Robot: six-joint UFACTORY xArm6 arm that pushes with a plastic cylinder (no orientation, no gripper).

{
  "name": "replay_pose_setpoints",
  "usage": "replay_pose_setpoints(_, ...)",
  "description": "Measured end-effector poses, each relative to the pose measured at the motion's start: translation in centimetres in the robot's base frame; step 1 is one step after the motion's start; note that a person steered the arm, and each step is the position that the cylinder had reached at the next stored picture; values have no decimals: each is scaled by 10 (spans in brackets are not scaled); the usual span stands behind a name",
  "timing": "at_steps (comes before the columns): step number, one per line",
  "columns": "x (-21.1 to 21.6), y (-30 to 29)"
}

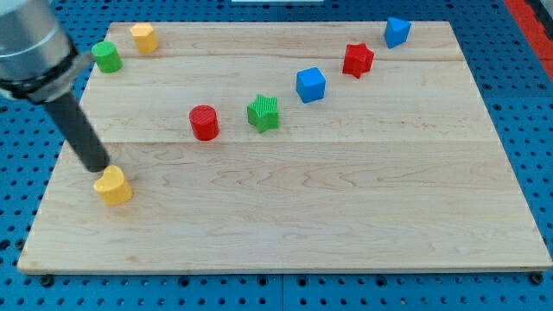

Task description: Push yellow hexagon near yellow heart

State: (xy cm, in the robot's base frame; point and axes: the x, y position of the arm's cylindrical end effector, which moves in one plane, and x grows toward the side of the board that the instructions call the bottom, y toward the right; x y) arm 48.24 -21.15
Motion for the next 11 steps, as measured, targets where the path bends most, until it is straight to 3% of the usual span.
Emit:
replay_pose_setpoints(1,15,21)
replay_pose_setpoints(2,-29,28)
replay_pose_setpoints(3,-103,142)
replay_pose_setpoints(4,-193,182)
replay_pose_setpoints(5,-259,133)
replay_pose_setpoints(6,-287,112)
replay_pose_setpoints(8,-280,15)
replay_pose_setpoints(9,-291,8)
replay_pose_setpoints(10,-237,18)
replay_pose_setpoints(11,-234,29)
